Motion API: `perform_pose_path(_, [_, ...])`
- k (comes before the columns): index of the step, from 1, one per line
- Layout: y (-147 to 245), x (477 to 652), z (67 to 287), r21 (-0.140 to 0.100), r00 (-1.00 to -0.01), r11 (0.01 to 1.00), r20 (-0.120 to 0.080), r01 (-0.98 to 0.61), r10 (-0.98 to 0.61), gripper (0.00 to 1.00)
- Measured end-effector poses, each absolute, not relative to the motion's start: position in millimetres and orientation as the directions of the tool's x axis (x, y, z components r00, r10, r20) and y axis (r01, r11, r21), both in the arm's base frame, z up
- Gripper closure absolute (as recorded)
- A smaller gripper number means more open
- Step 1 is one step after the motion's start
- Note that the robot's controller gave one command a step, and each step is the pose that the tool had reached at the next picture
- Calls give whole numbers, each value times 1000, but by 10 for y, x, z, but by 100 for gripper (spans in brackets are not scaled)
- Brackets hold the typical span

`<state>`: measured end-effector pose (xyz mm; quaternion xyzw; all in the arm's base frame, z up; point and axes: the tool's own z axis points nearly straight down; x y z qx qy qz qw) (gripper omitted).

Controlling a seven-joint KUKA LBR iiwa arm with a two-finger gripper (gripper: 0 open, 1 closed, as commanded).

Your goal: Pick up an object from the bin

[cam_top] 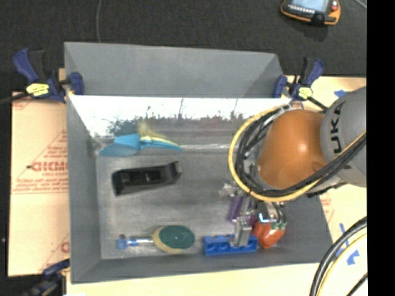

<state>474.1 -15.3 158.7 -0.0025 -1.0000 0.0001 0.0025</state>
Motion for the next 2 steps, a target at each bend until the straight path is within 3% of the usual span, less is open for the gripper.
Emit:
perform_pose_path(1, [-154,4759,1615,-1,-1000,1000,-2,4,4,0])
perform_pose_path(2, [-67,4783,736,-9,-915,915,-25,-403,-403,0])
